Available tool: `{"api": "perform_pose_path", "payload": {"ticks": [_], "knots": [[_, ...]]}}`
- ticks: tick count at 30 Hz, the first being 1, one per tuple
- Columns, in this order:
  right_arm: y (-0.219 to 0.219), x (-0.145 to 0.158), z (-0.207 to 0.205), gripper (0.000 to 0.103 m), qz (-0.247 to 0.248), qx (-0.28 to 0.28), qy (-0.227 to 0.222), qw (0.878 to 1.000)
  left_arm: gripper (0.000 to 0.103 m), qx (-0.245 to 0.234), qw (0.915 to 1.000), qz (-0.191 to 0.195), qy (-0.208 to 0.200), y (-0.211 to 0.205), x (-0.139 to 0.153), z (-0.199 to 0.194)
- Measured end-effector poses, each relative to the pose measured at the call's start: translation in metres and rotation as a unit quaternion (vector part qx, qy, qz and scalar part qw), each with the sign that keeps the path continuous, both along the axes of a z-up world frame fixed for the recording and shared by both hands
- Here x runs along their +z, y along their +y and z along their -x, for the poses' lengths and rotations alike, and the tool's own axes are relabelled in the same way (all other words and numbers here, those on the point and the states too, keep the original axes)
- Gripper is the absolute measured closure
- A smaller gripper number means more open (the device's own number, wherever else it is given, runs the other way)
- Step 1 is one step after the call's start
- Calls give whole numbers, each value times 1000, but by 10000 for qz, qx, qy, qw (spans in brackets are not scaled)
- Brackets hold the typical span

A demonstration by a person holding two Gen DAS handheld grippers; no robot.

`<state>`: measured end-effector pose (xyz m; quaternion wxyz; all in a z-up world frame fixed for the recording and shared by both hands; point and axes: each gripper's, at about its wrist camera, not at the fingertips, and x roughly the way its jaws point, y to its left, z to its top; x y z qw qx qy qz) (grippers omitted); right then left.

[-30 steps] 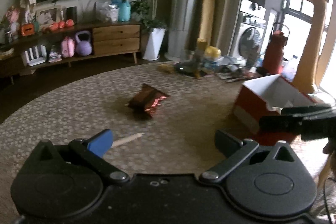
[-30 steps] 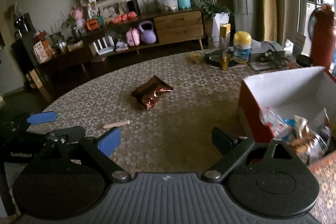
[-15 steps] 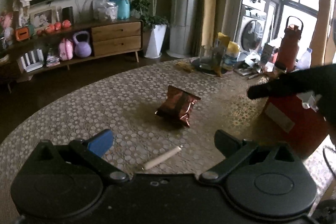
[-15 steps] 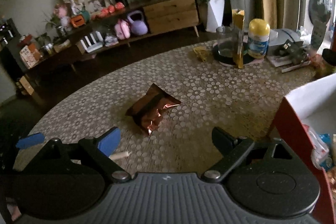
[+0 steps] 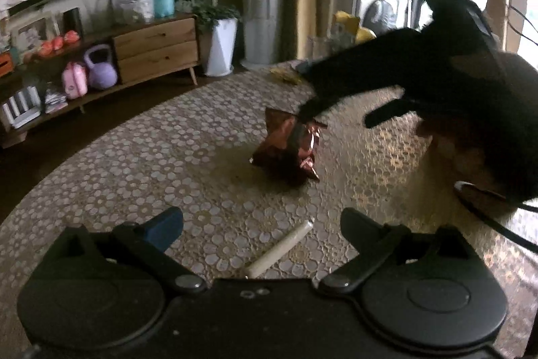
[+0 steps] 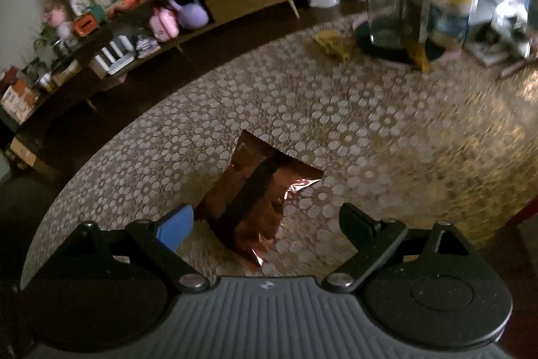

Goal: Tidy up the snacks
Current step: 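Lower the right gripper onto the copper chip bag while the left reaches the white stick, then grasp the copper chip bag with the right gripper while the left grasps the white stick, then carry the copper bag and white stick with both grippers over the red box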

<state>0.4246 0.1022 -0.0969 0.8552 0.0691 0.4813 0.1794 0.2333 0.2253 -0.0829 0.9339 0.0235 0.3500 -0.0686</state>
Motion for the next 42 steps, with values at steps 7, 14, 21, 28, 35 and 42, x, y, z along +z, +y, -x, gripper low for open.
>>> {"api": "perform_pose_path", "payload": {"ticks": [7,14,21,28,35,42], "knots": [[12,-19,-32,9,-177,-655,243,9974,16,-273,9993,-212,140,-3,-23,-11],[31,-38,-38,9,104,-593,397,9974,26,-726,9967,-230,283,-11,-36,-21],[33,-44,-39,9,158,-322,347,9988,52,-985,9935,-242,508,-18,-49,-27],[34,-38,-32,34,138,-16,202,9997,64,-931,9936,-194,611,-22,-52,-25],[23,-31,-16,55,307,294,88,9991,94,-796,9944,-153,678,-32,-49,-21],[-14,-16,9,56,273,418,-23,9987,95,-327,9967,-94,742,-42,-45,-15]]}}
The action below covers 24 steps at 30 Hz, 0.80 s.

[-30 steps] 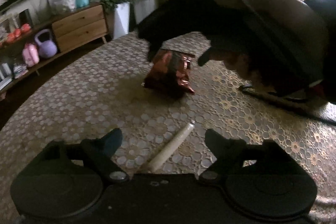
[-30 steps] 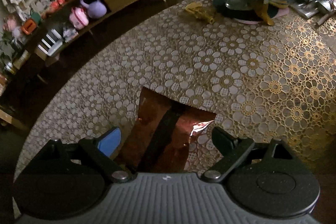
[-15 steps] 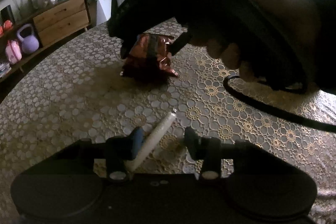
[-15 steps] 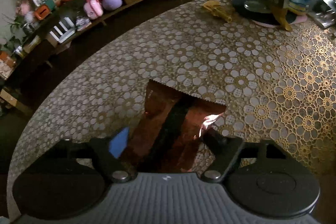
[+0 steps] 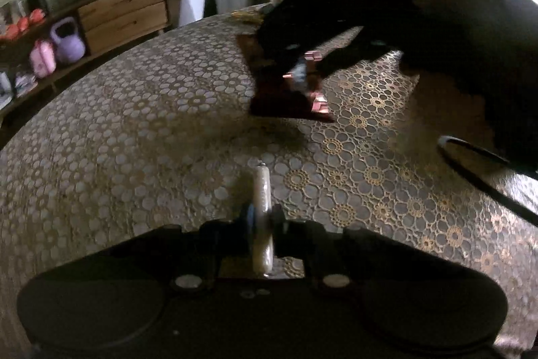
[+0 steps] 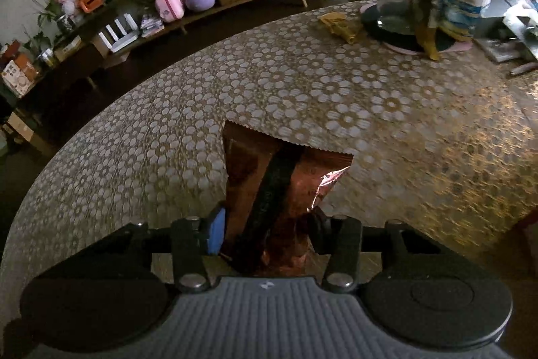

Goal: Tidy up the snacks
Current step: 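Carry the copper bag and white stick with both grippers over the red box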

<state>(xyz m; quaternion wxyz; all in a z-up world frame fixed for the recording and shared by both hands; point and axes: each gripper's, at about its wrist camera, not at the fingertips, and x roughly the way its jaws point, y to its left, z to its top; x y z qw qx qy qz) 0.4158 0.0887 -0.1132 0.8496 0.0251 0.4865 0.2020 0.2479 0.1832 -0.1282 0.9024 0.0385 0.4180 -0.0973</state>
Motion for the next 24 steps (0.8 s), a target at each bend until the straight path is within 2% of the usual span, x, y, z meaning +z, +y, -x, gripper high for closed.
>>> {"api": "perform_pose_path", "payload": {"ticks": [4,11,18,24], "knots": [[-28,12,21,56,16,92,-50,9999,95,247,9996,132,-8,-7,6,7],[-81,31,64,56,152,194,-74,9997,95,652,9962,577,12,-20,19,28],[-128,57,111,56,18,243,-185,9995,95,725,9950,670,-127,-48,46,51],[-167,84,140,56,-90,247,-394,9989,95,638,9949,728,-280,-88,72,68]]}}
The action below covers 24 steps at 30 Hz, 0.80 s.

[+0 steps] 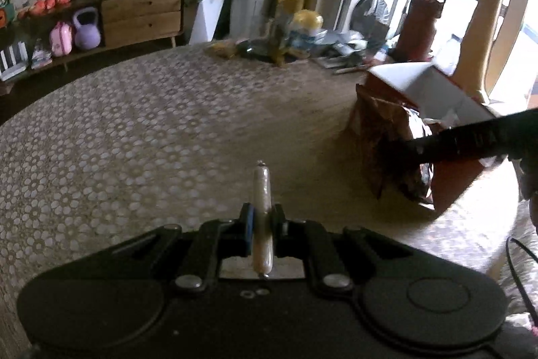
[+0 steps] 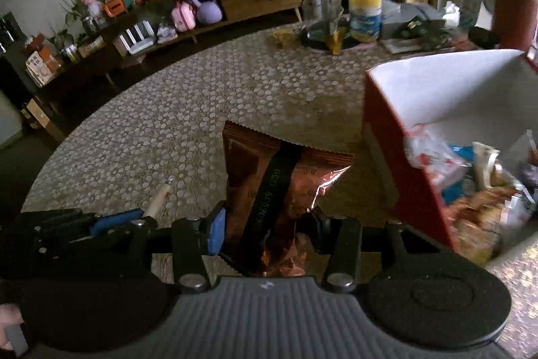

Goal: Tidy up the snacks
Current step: 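Carry the copper bag and white stick with both grippers over the red box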

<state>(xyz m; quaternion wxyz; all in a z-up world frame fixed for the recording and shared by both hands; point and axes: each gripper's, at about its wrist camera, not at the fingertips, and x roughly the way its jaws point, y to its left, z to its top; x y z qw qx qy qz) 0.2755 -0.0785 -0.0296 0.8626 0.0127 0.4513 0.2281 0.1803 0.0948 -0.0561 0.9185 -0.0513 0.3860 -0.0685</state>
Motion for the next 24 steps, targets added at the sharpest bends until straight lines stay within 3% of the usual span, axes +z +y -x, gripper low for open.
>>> {"api": "perform_pose_path", "payload": {"ticks": [12,24], "knots": [[-82,44,25,56,-20,-235,-460,9987,95,-448,9978,38,-483,-92,59,11],[-161,59,4,56,264,-684,-757,9944,95,-872,9939,68,-666,-171,76,-21]]}}
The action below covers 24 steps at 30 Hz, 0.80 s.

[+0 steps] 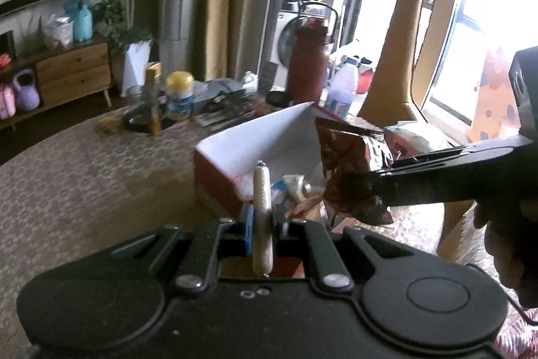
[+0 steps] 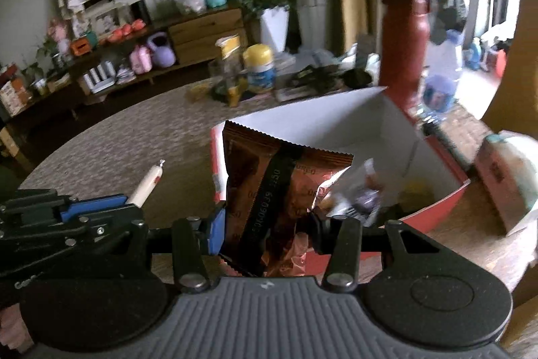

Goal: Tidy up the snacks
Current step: 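Carry the copper bag and white stick with both grippers over the red box, then lower both grippers into the box and open them to release the items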

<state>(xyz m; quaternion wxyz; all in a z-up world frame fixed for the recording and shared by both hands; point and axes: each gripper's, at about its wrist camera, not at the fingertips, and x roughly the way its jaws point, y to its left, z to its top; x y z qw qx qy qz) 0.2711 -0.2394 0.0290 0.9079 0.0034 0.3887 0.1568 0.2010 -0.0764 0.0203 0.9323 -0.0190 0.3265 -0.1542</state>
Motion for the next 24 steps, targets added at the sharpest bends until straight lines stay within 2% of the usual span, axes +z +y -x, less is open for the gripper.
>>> {"api": "perform_pose_path", "payload": {"ticks": [5,14,17,24], "knots": [[-32,0,-24,56,56,-362,-96,9993,95,-98,9999,-29,-4,-24,-1,-21],[-62,-27,-69,56,152,-722,22,9973,95,-175,9994,-273,101,-56,-17,-61],[-63,-37,-83,56,314,-762,63,9966,95,-176,9990,-377,176,-64,-26,-75],[-58,-57,-108,56,284,-749,209,9966,95,-193,9977,-516,397,-78,-49,-100]]}}
